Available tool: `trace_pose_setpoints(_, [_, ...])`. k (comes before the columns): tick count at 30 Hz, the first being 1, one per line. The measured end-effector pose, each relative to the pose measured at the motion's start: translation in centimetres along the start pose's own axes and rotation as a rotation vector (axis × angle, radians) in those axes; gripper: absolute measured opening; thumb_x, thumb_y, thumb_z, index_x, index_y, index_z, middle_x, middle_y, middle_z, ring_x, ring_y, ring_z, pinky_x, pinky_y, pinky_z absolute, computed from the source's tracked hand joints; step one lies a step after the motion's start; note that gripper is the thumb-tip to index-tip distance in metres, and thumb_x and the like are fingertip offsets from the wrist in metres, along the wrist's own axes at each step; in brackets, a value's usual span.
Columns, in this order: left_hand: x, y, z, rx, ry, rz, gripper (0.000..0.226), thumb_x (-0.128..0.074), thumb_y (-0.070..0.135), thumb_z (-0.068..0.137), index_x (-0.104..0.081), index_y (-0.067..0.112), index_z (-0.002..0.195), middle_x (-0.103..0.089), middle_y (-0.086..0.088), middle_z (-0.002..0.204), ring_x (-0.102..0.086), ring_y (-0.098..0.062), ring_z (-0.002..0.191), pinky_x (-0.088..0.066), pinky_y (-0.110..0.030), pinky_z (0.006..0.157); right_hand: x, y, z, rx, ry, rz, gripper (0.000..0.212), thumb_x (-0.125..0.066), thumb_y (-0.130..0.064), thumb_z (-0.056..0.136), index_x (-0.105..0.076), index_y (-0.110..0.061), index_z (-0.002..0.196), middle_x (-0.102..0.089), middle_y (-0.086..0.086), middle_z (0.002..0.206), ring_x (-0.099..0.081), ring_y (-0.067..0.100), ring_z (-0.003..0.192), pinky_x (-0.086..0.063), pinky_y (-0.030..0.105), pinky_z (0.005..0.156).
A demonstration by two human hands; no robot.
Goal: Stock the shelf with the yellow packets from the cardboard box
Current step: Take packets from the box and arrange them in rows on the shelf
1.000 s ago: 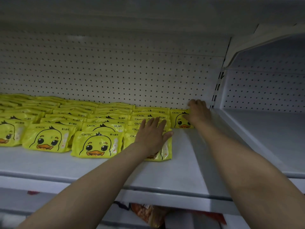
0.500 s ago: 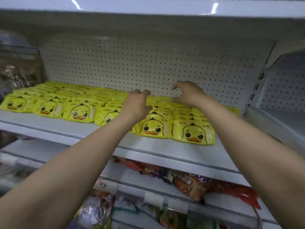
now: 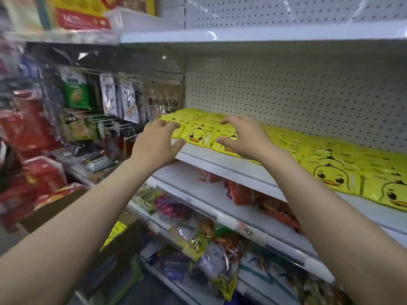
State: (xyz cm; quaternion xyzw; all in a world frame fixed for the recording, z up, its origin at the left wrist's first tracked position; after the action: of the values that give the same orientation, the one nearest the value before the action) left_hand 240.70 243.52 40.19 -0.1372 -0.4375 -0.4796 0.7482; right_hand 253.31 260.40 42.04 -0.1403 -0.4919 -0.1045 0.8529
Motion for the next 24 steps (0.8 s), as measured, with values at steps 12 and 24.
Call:
trace_pose_setpoints(12, [4.5, -20.9, -6.2, 0.195, 0.053, 0.113, 0.047, -0.064, 0.042, 0.088, -0.056, 0.022, 0.13, -0.056, -0.011, 0.125, -0.05, -0.036, 0.116, -0.047, -0.047, 0.093, -12.2, -21.5, 8.3, 0.247, -0.056, 0.127, 0.049, -0.061, -0.051, 0.089, -0.052, -0.028, 0.131, -0.053, -0.003, 0.136, -0.043, 0.023, 0.129, -0.042, 0.04, 0.102])
trace_pose_setpoints(24, [1.0, -45.1, 0.0, 0.355, -0.054, 0.255, 0.046, -0.061, 0.041, 0.089, -0.051, 0.031, 0.134, -0.054, -0.008, 0.126, -0.048, -0.034, 0.118, -0.05, -0.047, 0.087, -29.8, -35.7, 25.1, 0.369, -0.208, 0.207, 0.05, -0.059, -0.046, 0.093, -0.046, -0.029, 0.138, -0.046, -0.004, 0.141, -0.04, 0.02, 0.131, -0.041, 0.038, 0.103])
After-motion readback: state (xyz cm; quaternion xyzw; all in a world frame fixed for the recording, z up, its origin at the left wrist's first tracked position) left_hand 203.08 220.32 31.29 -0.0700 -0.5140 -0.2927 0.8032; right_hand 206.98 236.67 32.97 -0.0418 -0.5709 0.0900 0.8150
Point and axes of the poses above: each hand's wrist, its own z-axis towards the middle knuckle, its own x-axis out of the back of the hand, y = z × x, the point moved 10 cm from there along z, towards the middle knuckle
